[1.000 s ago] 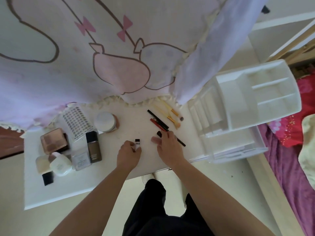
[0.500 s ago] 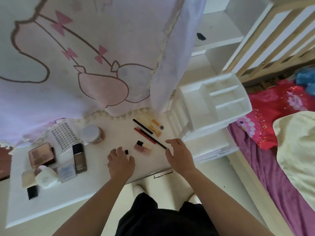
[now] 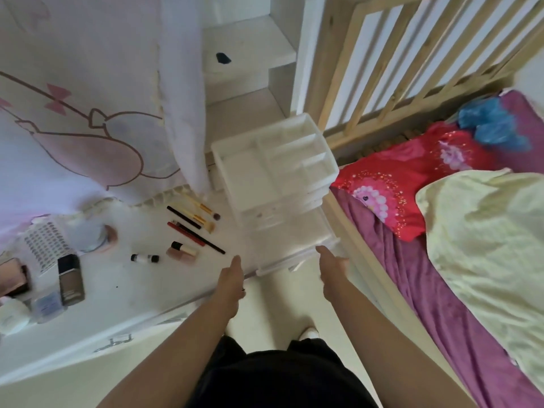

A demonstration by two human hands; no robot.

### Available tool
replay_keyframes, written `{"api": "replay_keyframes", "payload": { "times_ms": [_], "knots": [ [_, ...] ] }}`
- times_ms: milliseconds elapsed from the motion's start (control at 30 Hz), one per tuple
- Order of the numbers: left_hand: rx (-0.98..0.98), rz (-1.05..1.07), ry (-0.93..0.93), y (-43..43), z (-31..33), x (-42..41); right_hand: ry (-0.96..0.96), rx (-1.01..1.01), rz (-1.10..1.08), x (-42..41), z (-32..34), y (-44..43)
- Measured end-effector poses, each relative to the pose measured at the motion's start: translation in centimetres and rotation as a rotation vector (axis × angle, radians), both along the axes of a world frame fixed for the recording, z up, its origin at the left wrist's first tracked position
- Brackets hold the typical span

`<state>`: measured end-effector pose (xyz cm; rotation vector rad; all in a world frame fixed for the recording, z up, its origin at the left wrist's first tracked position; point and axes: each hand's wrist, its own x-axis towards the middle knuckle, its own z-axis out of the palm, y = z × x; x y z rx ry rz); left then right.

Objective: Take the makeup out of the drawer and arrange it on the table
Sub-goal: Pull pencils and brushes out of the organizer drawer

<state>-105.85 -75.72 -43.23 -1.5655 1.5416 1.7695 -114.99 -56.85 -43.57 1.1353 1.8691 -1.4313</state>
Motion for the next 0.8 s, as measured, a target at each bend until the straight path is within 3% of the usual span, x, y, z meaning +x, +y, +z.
{"api": "replay_keyframes", "payload": {
  "times_ms": [67, 133, 300, 633, 800],
  "knots": [
    [0.366, 0.217, 0.058, 1.6, 0.5, -0.4, -0.06, -0.401, -0.122, -0.2, -0.1, 0.9],
    [0.525, 0.35, 0.12, 2.5, 1.3, -1.3, -0.024, -0.569, -0.154, -0.5, 0.0, 1.5],
    [0.521, 0.587, 0.216, 2.2, 2.3, -3.3, 0.082, -0.559, -0.144, -2.3, 1.0, 0.7],
    [0.505, 0.65, 0.175, -0.9, 1.9, -6.6, 0.007, -0.571, -0.108, -6.1, 0.8, -2.1],
    [0.583, 0.803, 0.297, -1.8, 2.9, -8.3, 0.029, -0.642, -0.076, -8.3, 1.3, -4.2]
  ]
}}
